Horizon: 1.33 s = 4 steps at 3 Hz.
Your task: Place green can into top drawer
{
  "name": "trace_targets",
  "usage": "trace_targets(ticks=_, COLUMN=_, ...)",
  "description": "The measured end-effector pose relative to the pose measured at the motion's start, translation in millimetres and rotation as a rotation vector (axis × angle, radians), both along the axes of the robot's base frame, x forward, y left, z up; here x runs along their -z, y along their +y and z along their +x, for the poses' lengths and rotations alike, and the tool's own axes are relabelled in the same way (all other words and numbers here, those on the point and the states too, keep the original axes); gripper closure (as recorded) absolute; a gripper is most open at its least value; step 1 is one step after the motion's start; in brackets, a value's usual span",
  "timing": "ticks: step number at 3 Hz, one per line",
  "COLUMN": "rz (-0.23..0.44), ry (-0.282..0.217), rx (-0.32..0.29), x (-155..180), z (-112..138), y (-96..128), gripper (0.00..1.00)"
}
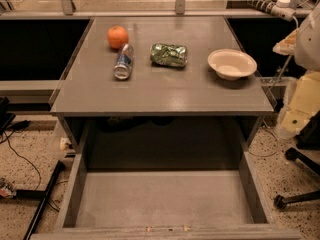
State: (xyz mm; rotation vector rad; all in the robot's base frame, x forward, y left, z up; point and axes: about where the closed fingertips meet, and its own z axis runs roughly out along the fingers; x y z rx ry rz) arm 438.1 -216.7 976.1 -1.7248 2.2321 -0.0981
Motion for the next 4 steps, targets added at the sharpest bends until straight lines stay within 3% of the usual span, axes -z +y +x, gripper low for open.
trace_targets(ticks=1, rz=0.000, ry=0.000, rx=0.000, x=0.0, z=0.2, y=0.1, gripper=0.00)
trace_targets(ticks=2, rz=0.030, ry=-0.035, rx=-0.040, x=1.4, z=18.6, y=15.1, gripper=0.00)
trace_targets(ticks=4, rz=0.118, ry=-0.103, rx=-0.122, x=0.8, z=83.0, y=48.1, gripper=0.00)
